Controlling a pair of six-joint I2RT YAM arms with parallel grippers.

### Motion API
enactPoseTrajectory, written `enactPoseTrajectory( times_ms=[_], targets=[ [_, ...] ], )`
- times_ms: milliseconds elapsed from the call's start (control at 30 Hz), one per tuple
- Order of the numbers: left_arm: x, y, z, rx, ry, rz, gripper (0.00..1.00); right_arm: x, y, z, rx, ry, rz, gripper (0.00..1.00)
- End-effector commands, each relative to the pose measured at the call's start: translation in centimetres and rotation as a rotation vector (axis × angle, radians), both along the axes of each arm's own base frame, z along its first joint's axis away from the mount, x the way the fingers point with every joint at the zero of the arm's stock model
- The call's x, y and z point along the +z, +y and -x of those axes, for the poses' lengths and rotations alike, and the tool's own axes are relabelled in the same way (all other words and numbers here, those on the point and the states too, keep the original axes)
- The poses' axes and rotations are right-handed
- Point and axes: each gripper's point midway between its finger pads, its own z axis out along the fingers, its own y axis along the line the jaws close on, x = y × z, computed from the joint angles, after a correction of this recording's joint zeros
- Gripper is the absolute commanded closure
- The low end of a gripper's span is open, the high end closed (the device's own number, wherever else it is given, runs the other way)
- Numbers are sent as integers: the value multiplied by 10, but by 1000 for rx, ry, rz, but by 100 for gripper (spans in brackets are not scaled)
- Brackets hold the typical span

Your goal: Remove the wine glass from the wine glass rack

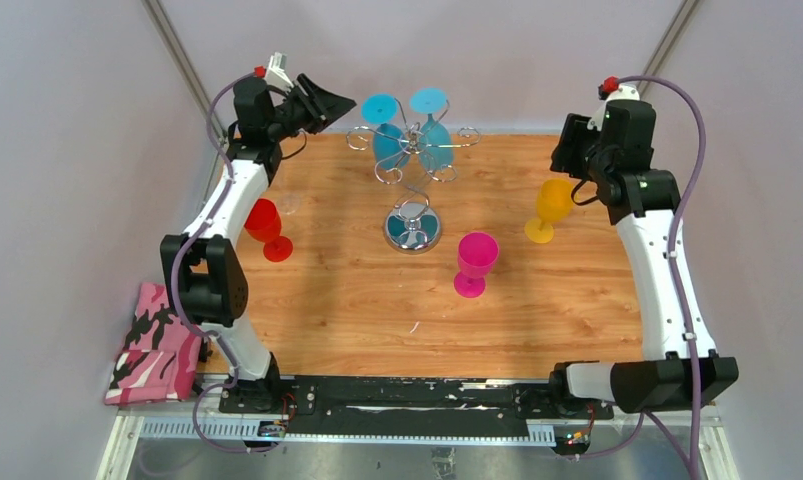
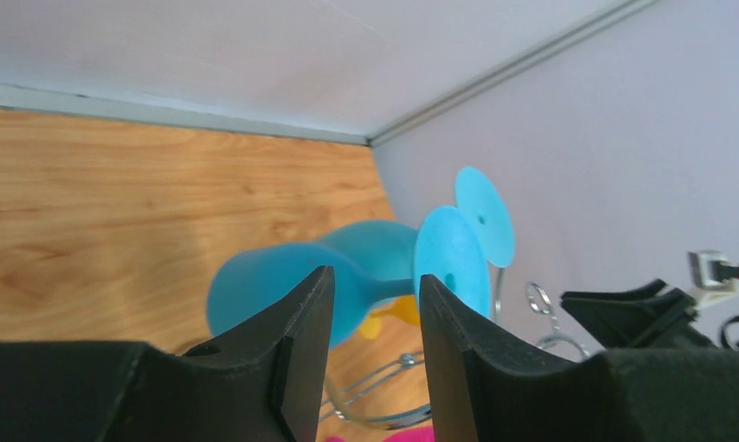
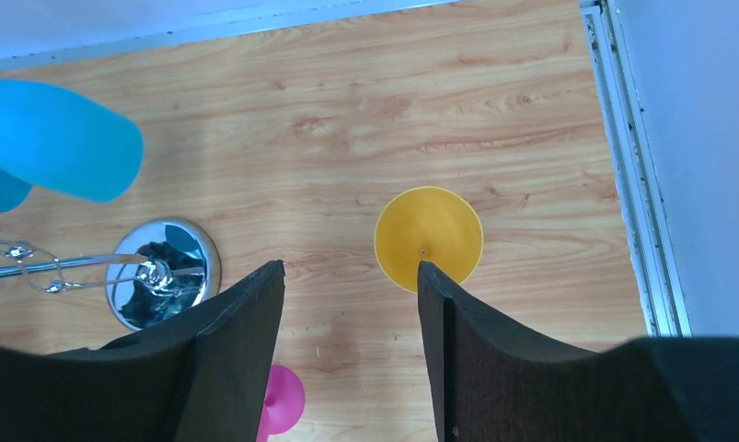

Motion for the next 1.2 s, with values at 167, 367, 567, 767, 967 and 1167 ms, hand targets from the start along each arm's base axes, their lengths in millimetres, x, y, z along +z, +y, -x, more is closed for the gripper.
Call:
enactPoseTrajectory(
  times_ms=[167, 367, 567, 767, 967, 1167],
  targets=[
    [51, -25, 23, -171, -122, 147, 54, -2, 3, 2, 11, -28, -32, 40],
    [43, -27, 25, -173, -105, 144, 53, -5, 3, -2, 10, -24, -33, 41],
    [25, -28, 18, -152, -71, 142, 53, 4, 12, 4, 54, -65, -60, 41],
    [15, -45, 18, -177, -54, 138, 53, 14, 10, 10, 49, -107, -59, 41],
    [10, -61, 20, -208, -42, 135, 54, 21, 13, 12, 63, -137, -69, 41],
    [17, -52, 24, -155, -72, 54, 54, 23, 15, 15, 74, -157, -75, 41]
  ],
)
